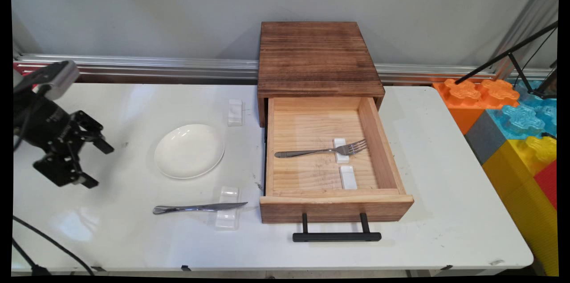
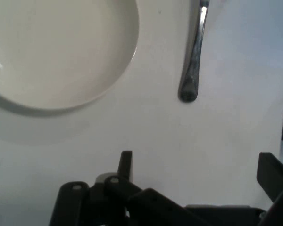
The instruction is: Pick up the knife from the right of the white plate, then place the picked object into the drawer
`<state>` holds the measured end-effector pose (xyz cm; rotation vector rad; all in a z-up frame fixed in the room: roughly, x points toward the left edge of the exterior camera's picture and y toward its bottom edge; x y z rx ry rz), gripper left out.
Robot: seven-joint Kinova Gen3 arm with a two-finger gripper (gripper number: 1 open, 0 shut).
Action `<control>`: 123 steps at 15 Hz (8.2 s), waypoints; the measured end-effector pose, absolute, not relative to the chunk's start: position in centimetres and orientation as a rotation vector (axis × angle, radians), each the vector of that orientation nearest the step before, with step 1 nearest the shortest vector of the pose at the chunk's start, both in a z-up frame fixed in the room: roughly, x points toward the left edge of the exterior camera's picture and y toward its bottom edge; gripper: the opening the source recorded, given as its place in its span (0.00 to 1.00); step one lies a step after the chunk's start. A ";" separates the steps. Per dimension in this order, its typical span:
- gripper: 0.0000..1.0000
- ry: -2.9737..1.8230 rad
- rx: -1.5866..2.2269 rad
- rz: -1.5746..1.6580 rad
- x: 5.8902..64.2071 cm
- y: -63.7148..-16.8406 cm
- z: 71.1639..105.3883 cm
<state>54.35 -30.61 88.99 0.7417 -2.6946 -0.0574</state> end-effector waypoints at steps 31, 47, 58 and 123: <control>1.00 -2.570 0.594 0.002 45.1 -31.2 78.0; 1.00 -2.462 0.549 0.024 45.4 -31.5 73.7; 1.00 -2.451 0.506 0.020 45.0 -31.7 72.7; 0.00 -2.484 0.565 -0.002 25.5 -44.3 91.2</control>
